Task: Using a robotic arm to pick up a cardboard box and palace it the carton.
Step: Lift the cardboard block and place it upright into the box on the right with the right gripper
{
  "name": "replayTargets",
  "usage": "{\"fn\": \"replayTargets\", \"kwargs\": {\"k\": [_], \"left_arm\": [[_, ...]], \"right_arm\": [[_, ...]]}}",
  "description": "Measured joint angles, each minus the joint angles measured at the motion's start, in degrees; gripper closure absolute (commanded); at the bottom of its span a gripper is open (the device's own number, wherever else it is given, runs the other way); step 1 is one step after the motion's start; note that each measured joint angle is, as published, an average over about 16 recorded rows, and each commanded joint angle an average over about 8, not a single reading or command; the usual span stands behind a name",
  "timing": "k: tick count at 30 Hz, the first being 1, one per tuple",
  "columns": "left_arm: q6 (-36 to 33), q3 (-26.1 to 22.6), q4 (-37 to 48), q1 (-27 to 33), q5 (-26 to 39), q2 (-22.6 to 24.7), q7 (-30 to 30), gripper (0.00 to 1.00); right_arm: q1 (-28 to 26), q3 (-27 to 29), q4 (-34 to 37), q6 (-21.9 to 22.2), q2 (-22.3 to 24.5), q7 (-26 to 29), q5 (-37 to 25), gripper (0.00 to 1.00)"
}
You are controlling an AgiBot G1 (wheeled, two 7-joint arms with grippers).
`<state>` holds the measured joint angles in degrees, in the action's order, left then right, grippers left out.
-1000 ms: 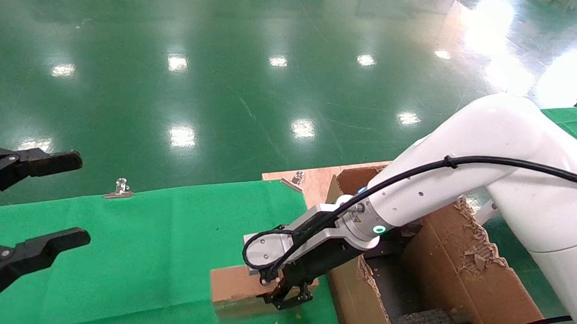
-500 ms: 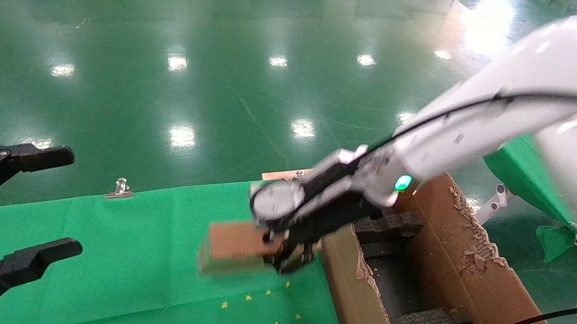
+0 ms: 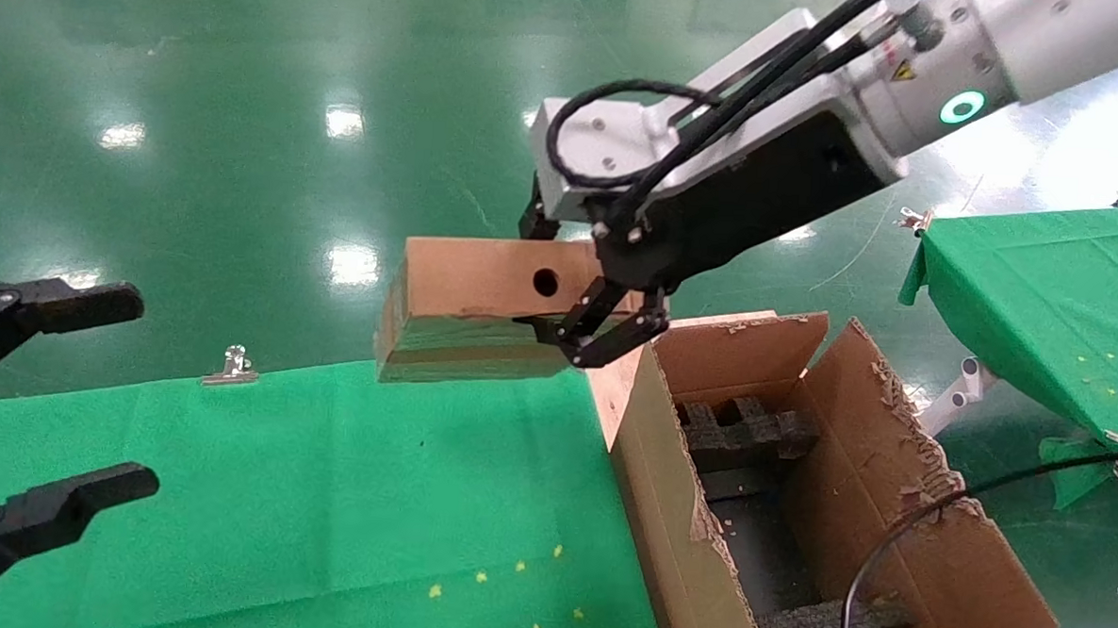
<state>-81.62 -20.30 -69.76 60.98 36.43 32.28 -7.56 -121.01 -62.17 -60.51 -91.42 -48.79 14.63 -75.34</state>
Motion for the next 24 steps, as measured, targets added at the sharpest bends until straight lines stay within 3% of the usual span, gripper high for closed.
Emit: {"fn": "replayTargets", "kwargs": {"k": [10, 24], "left_arm": [[0.00, 0.00, 0.00, 0.00, 0.00, 0.00, 0.00, 0.00], [0.00, 0.00, 0.00, 0.00, 0.00, 0.00, 0.00, 0.00]], "right_arm": [[-8.12, -10.65, 3.06, 0.03, 7.66, -1.37, 3.14, 1.00], [-18.80, -25.05, 0.96, 0.20, 23.25, 1.03, -0.45, 1.00]]}}
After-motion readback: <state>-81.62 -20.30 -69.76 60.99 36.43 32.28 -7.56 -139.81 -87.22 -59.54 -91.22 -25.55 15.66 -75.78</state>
